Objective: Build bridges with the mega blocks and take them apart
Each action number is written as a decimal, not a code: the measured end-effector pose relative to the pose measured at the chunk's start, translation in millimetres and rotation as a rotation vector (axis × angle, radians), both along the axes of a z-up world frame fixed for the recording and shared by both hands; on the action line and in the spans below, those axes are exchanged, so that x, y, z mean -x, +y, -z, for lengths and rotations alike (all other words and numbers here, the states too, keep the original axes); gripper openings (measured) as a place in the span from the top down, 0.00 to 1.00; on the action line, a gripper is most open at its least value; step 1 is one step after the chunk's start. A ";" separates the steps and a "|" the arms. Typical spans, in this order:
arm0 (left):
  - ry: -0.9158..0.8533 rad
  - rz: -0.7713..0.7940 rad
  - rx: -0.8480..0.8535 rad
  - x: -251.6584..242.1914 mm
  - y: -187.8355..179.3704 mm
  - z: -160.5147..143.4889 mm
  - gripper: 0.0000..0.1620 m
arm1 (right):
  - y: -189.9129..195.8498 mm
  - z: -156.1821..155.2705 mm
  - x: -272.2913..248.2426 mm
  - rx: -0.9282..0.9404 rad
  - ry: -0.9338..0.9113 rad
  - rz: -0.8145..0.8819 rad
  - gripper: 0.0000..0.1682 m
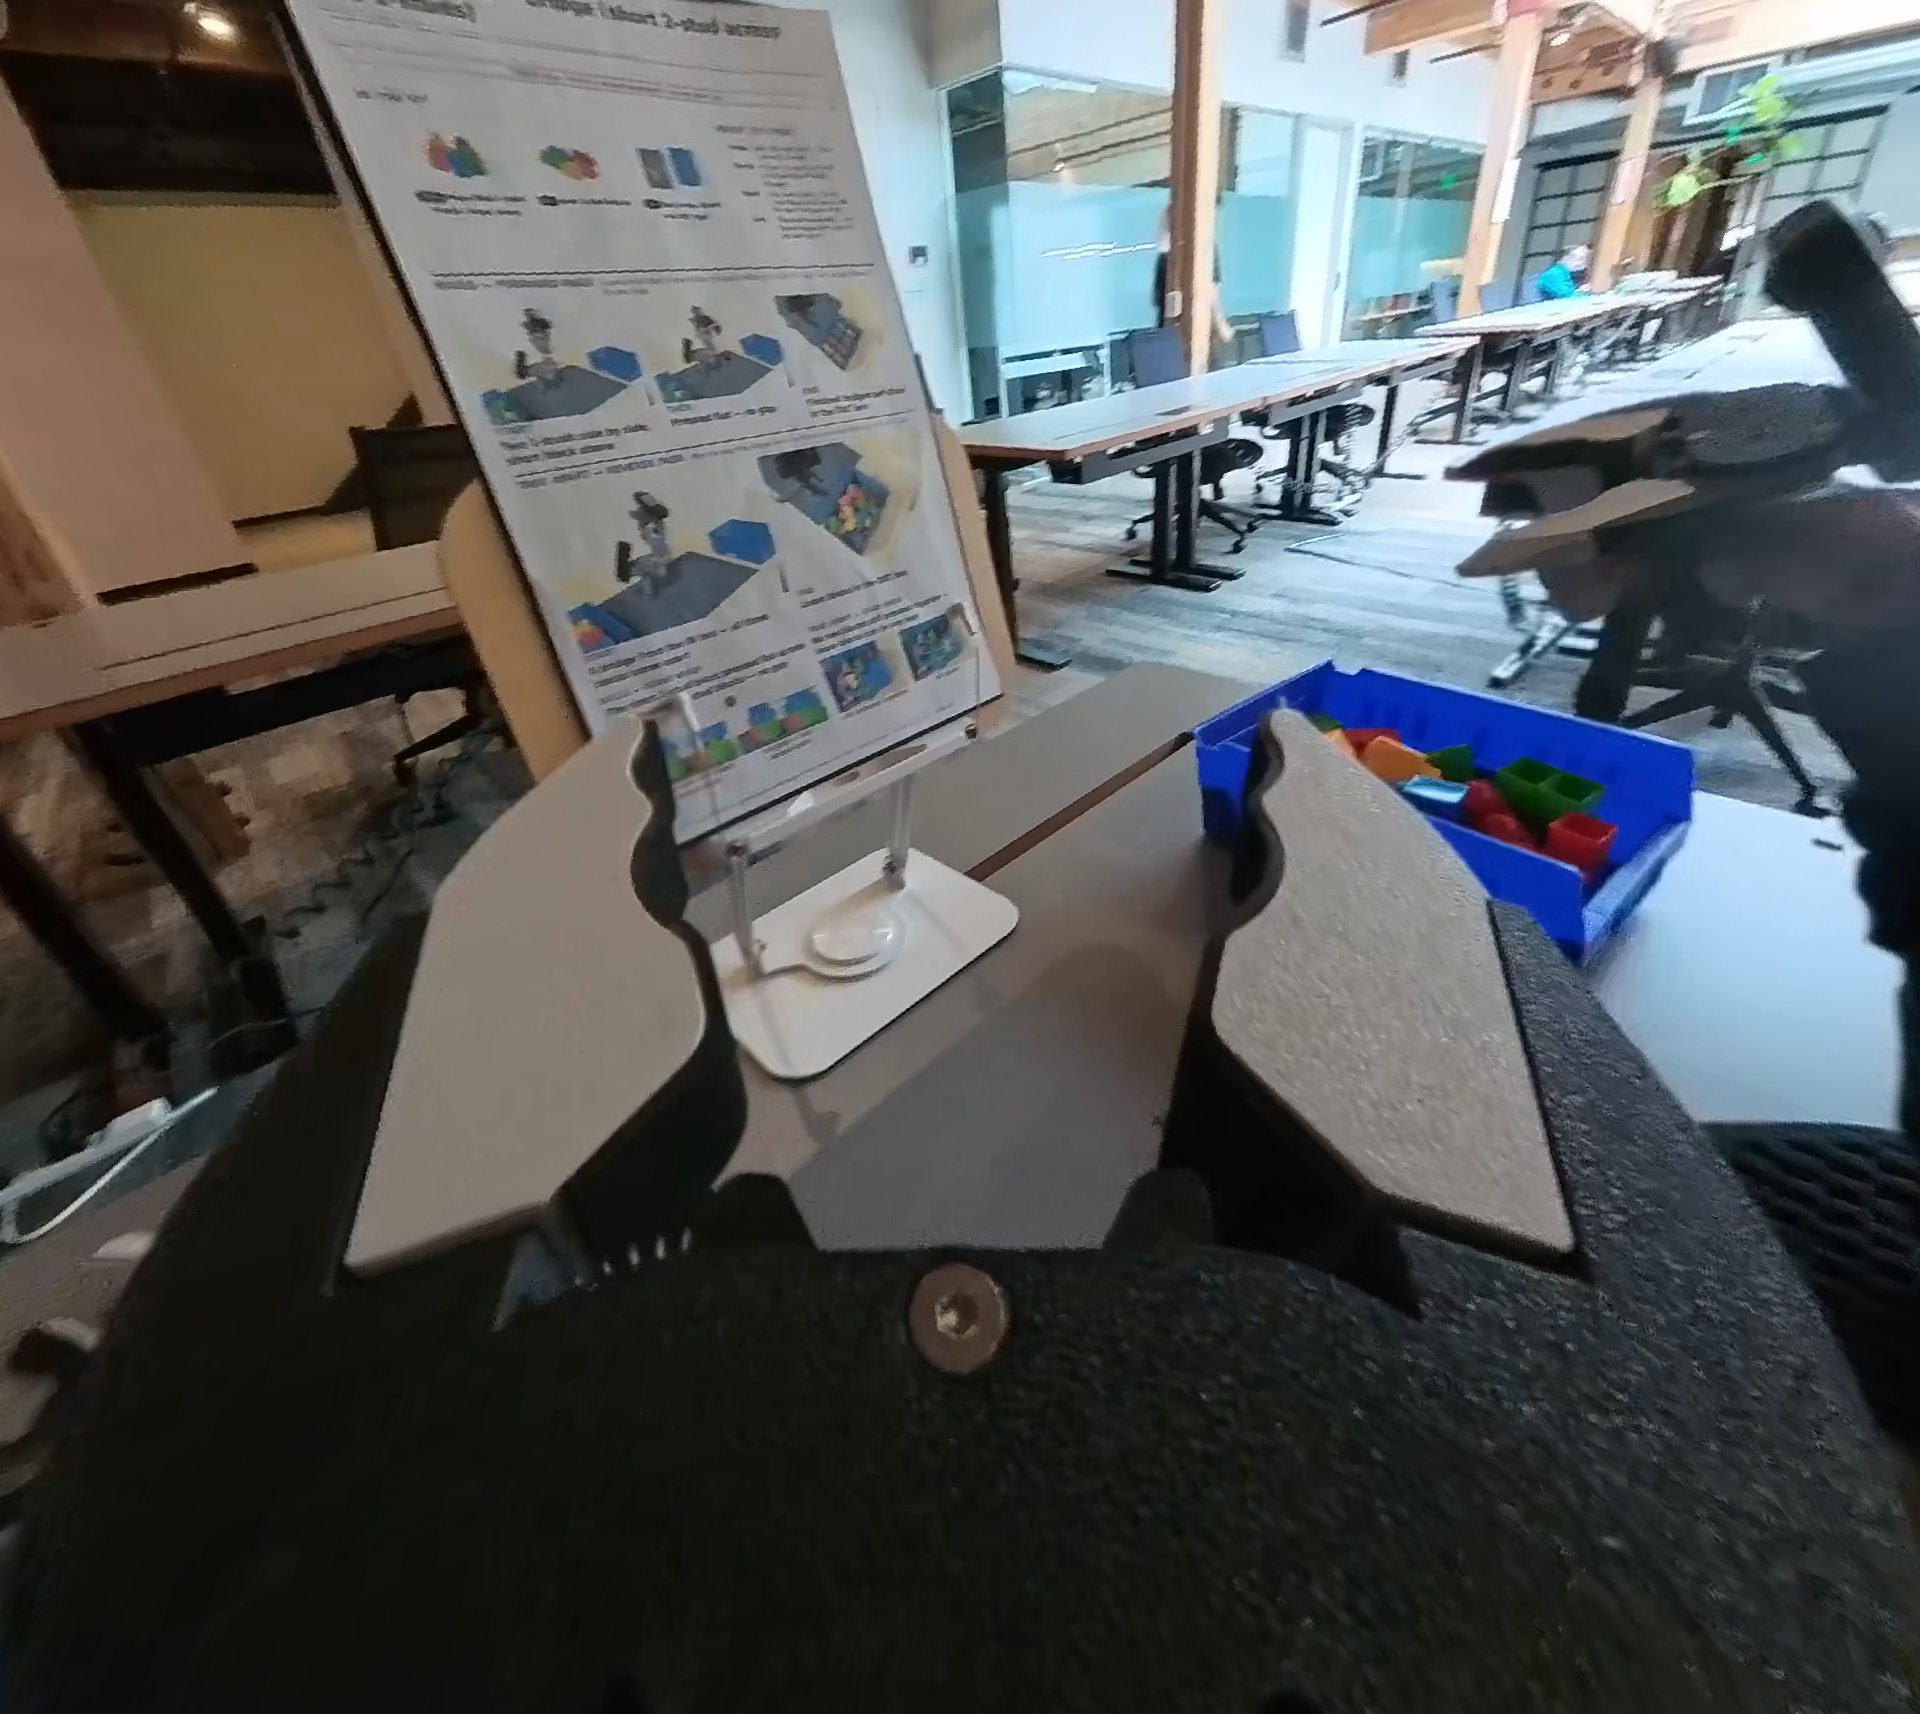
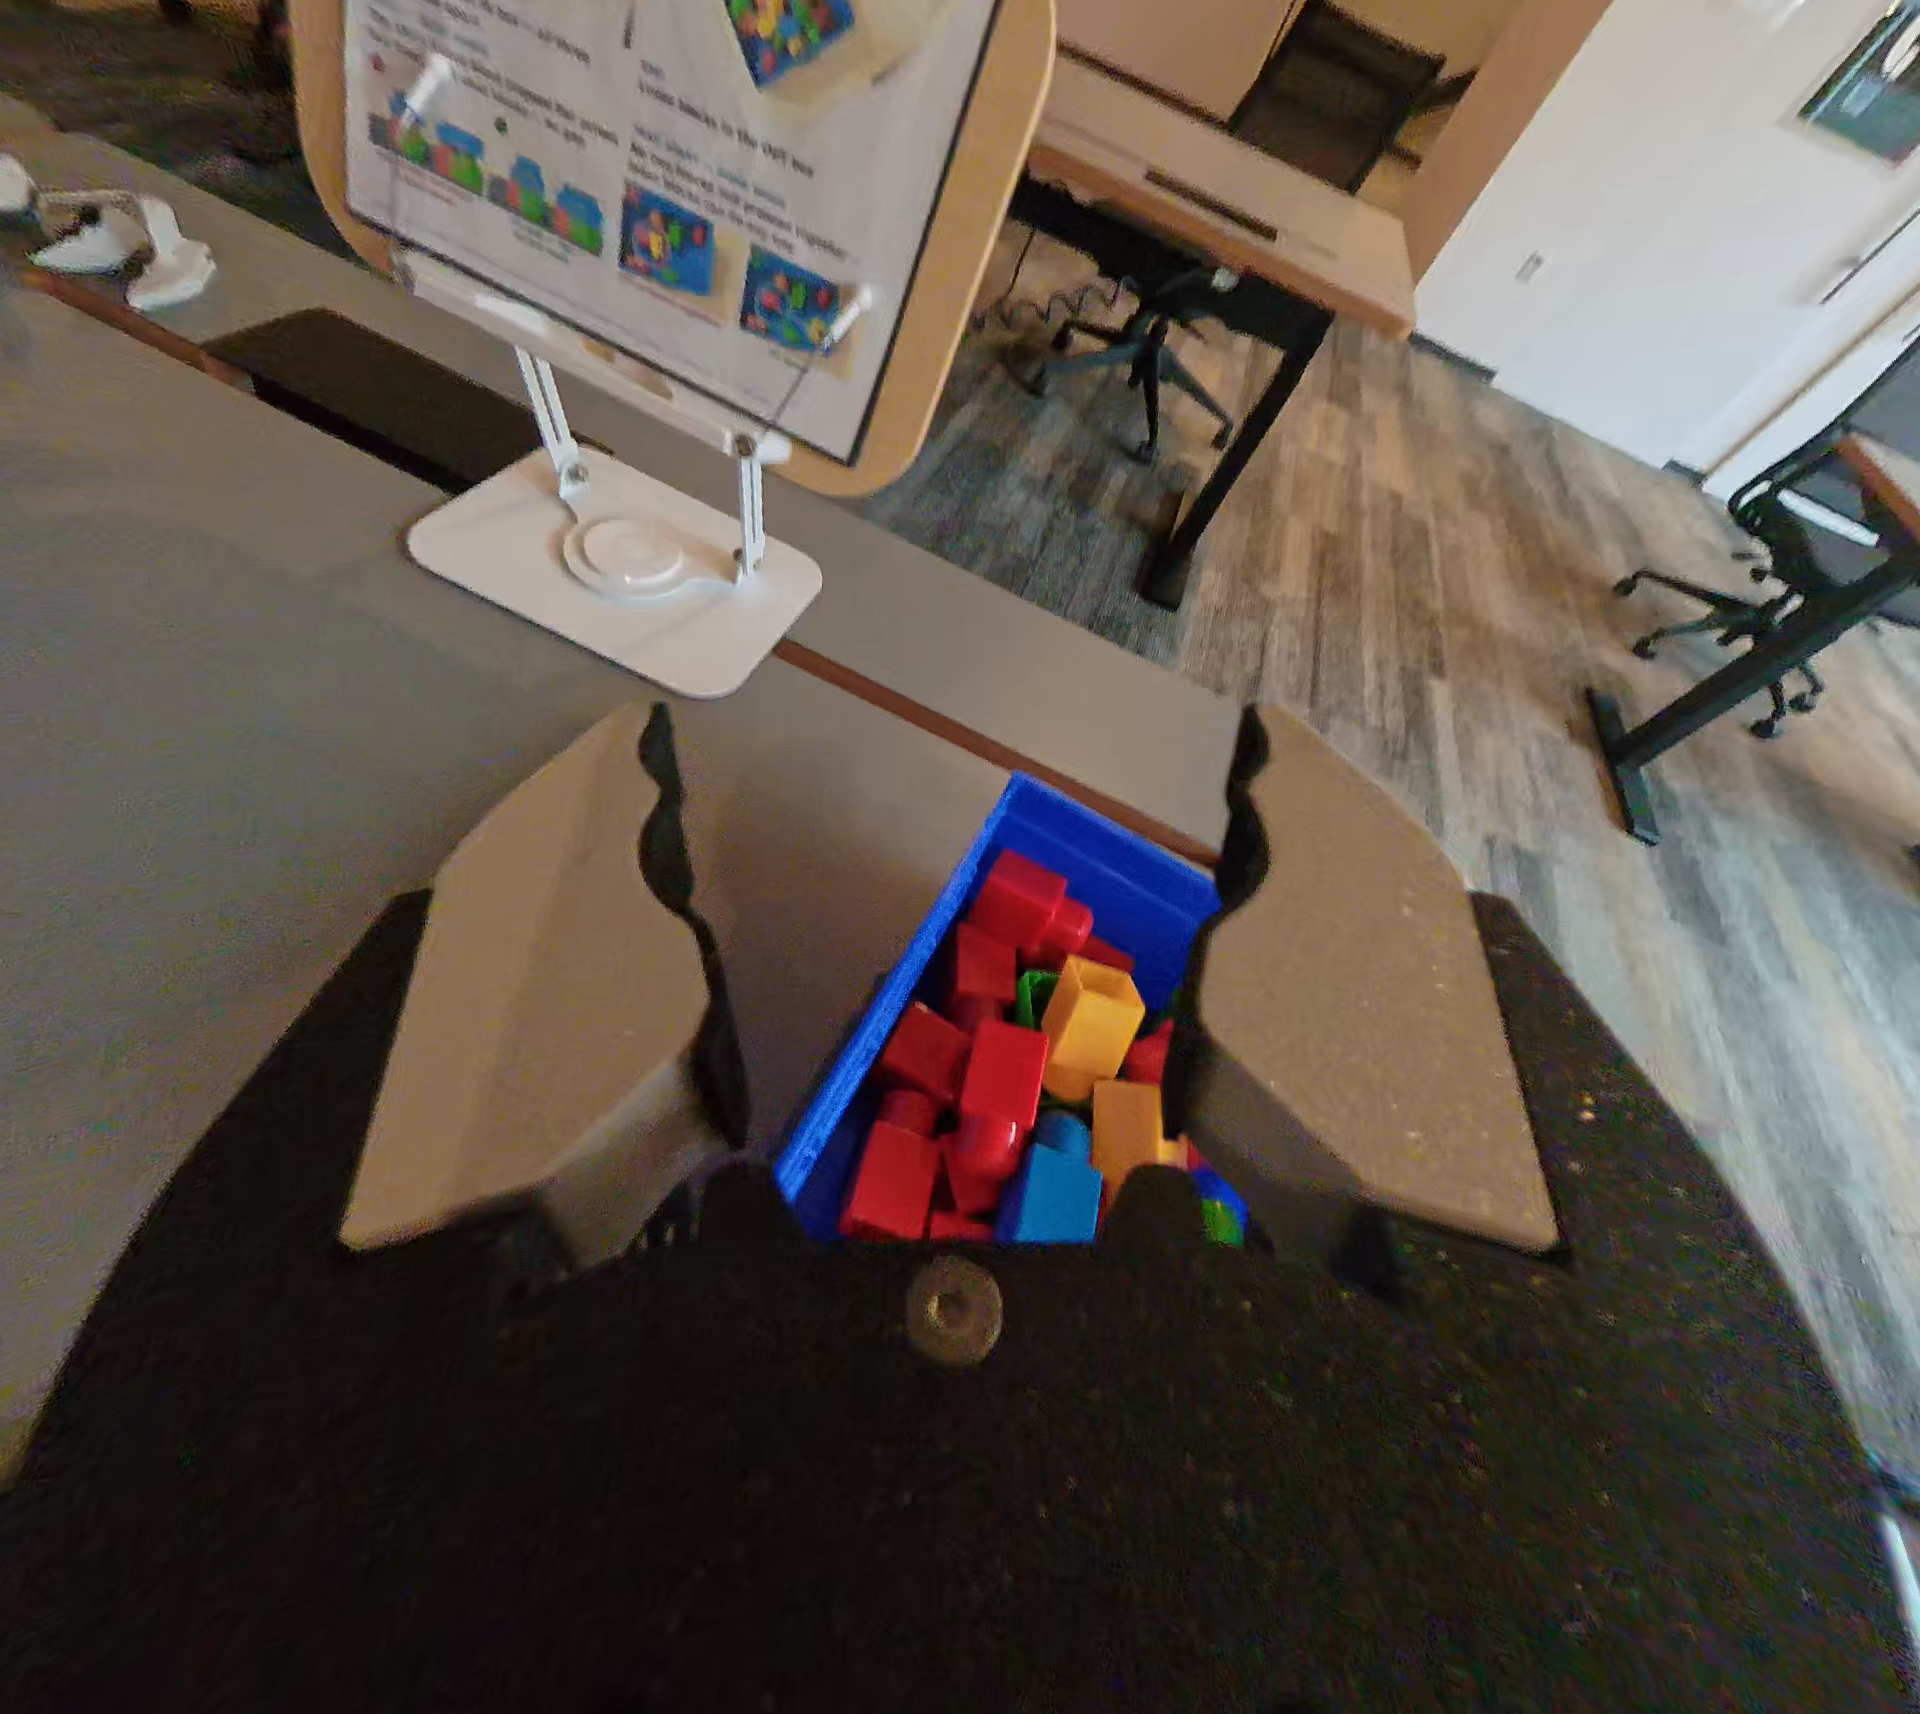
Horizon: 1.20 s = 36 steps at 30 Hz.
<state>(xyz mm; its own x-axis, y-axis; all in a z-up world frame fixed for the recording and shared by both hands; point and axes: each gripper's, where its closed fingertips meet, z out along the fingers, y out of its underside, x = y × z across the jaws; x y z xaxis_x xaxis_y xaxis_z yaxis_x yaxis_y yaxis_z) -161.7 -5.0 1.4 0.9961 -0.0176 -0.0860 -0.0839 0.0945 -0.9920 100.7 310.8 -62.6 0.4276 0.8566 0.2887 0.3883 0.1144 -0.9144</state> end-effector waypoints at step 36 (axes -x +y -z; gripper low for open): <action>-0.103 -0.696 0.449 75.7 -185.2 269.2 0.38 | -69.5 215.3 -60.1 0.143 -0.146 0.174 0.34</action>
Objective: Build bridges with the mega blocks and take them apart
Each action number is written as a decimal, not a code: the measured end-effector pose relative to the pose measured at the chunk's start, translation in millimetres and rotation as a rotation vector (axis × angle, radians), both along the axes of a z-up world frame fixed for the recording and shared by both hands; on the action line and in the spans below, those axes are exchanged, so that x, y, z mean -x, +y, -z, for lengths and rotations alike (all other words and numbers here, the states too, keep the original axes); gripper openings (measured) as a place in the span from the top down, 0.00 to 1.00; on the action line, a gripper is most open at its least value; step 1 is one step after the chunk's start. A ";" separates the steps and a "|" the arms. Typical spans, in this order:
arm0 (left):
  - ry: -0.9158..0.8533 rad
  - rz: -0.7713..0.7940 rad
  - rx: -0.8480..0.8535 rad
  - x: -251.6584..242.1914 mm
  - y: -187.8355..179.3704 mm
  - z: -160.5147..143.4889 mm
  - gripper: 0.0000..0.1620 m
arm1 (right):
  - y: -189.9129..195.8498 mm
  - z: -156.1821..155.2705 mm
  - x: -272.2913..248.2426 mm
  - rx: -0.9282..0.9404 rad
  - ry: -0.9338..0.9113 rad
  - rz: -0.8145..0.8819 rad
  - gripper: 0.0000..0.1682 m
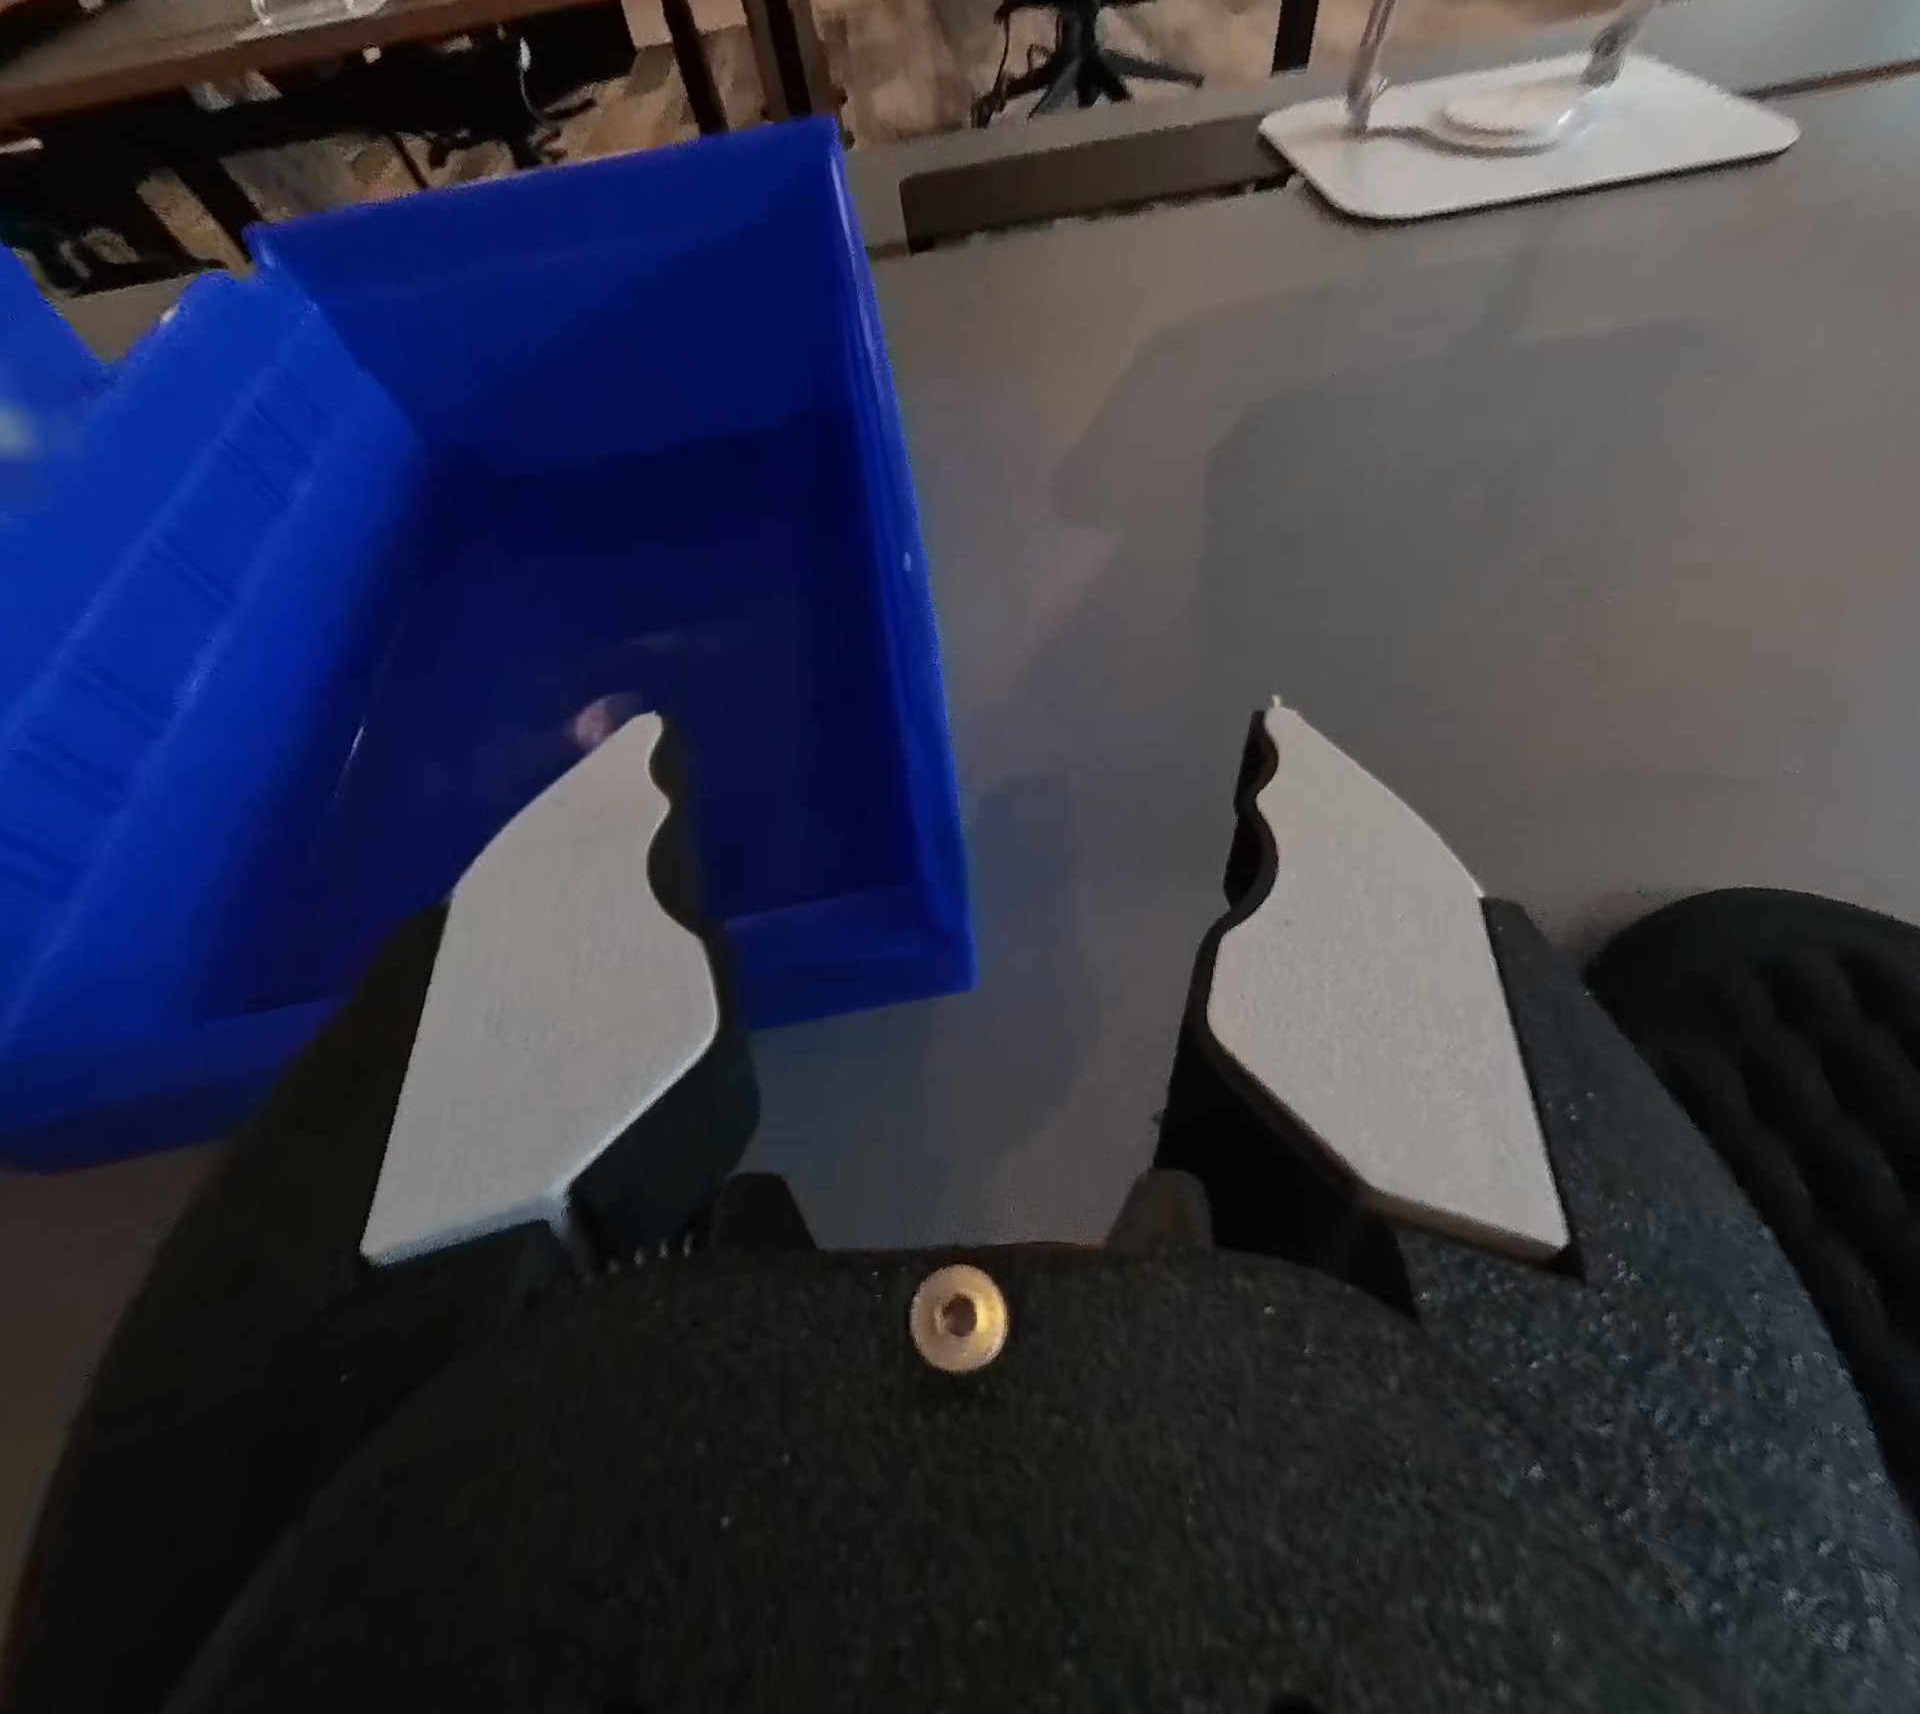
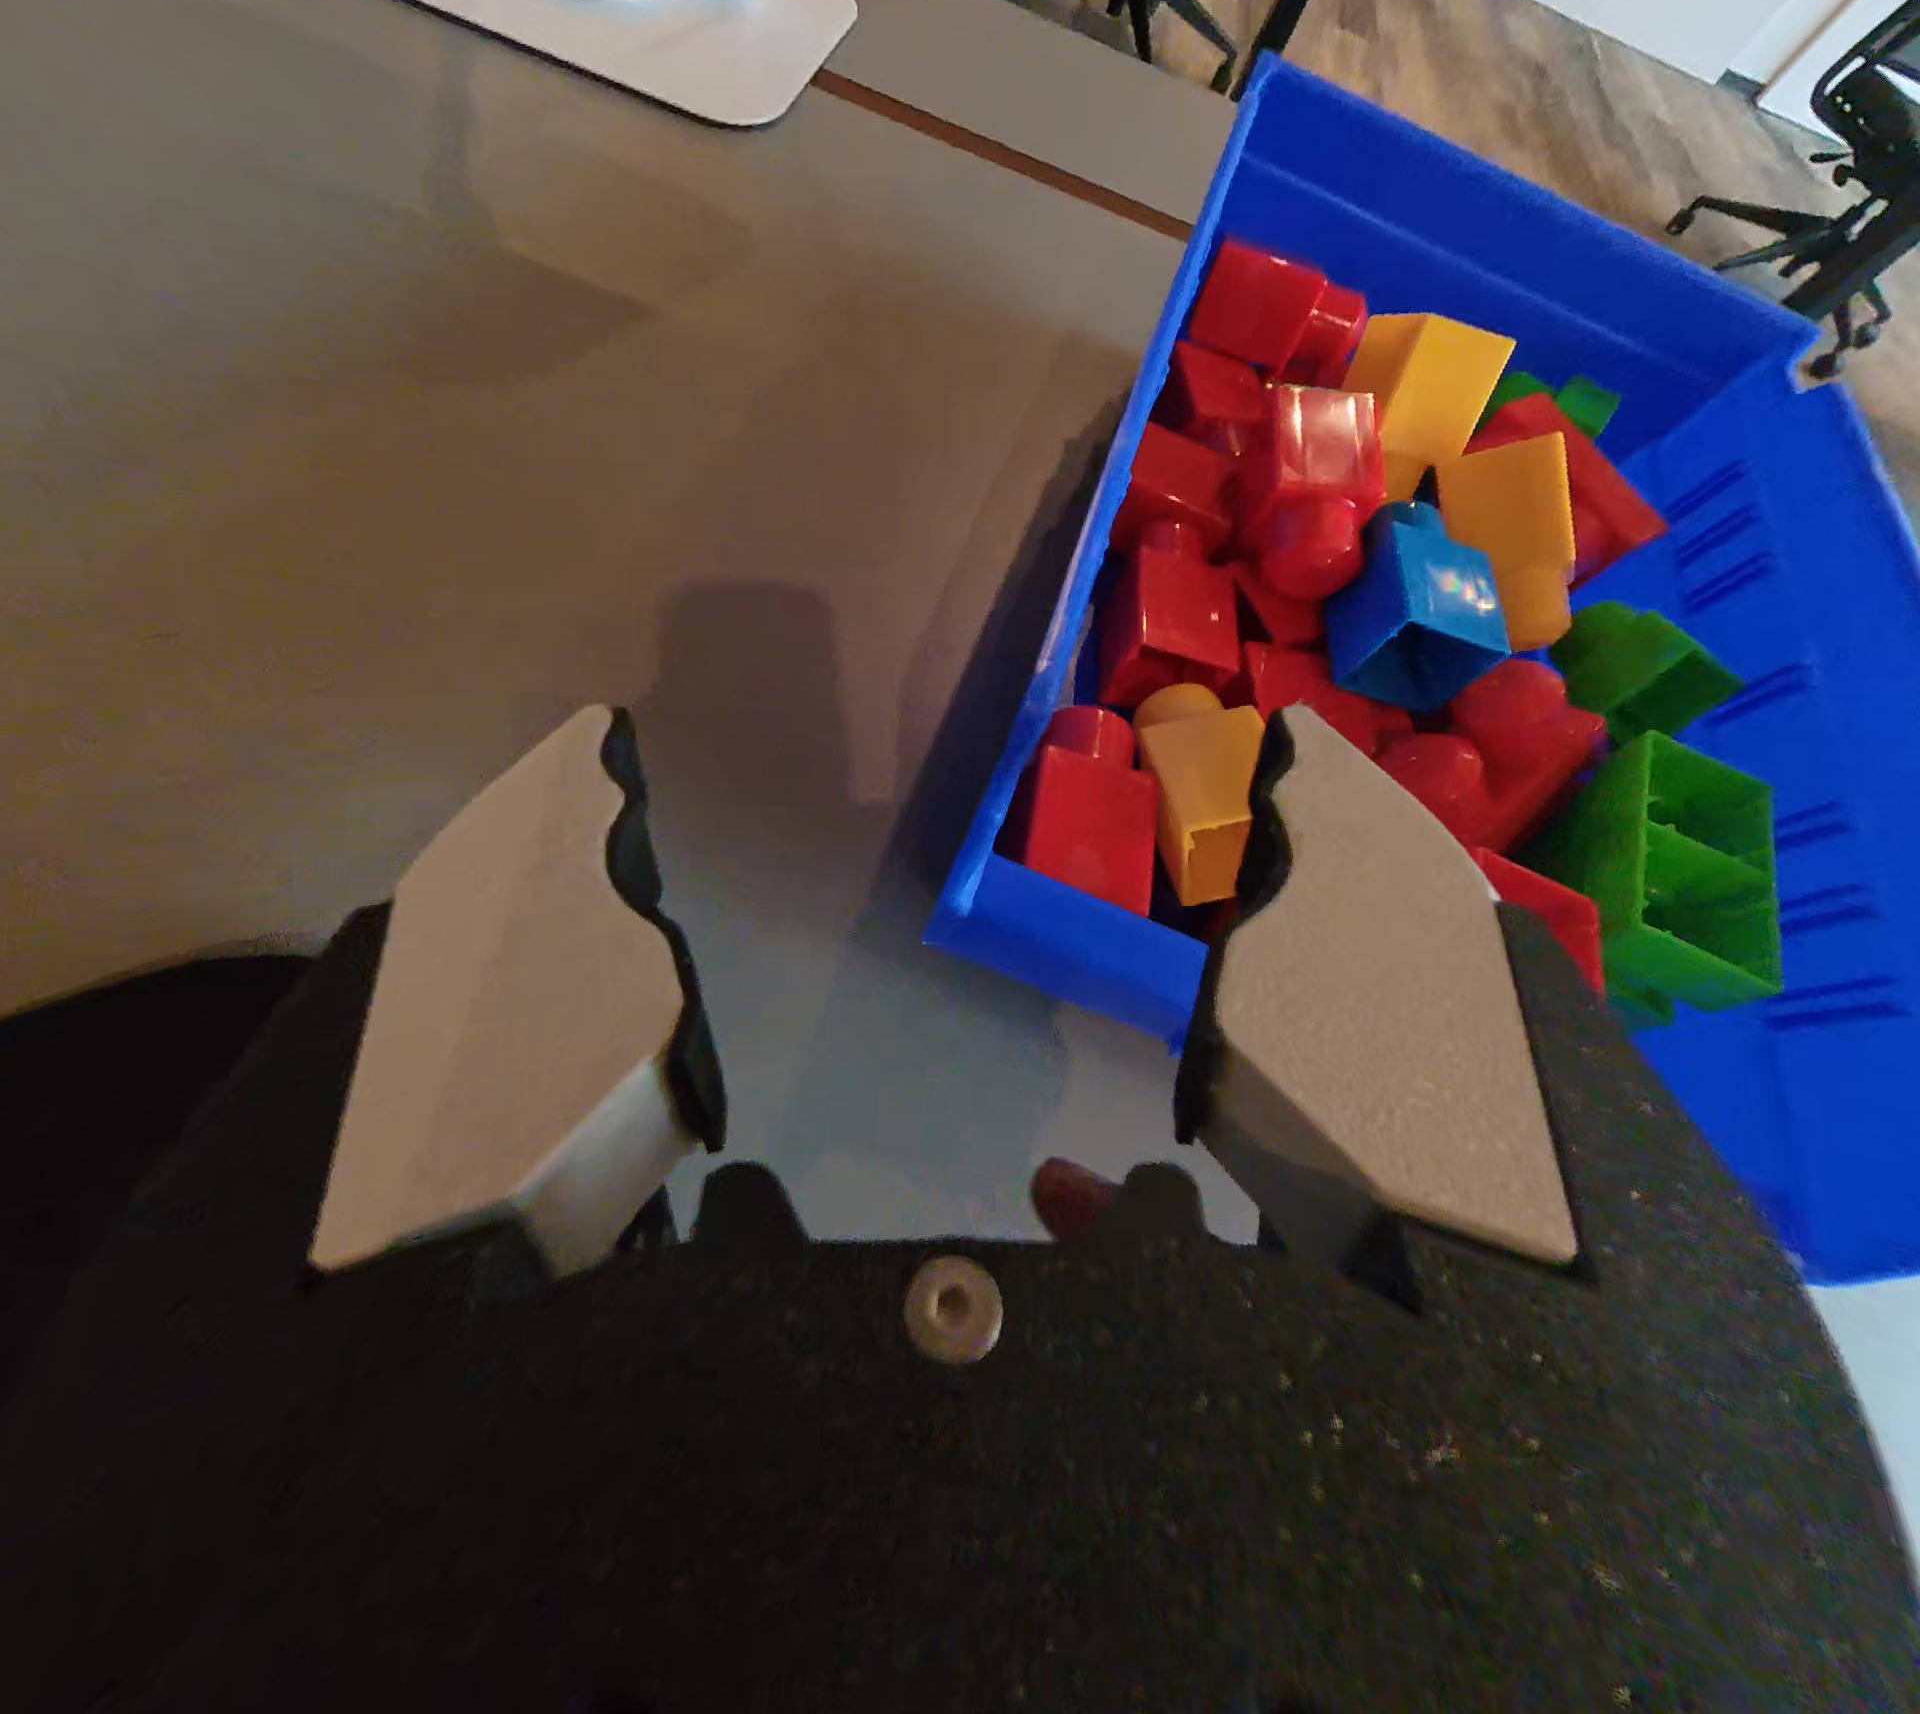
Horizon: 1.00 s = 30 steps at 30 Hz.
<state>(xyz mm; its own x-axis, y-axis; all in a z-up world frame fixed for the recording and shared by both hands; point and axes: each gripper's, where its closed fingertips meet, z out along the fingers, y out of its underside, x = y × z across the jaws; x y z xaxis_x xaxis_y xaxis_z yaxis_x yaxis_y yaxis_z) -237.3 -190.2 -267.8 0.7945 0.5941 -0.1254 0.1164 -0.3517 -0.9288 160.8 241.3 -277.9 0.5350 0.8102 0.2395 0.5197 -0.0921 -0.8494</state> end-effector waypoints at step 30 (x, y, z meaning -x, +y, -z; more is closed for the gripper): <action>0.030 0.069 -0.090 -20.1 -0.3 -10.1 0.41 | -36.7 12.7 39.5 0.000 -0.127 -0.019 0.95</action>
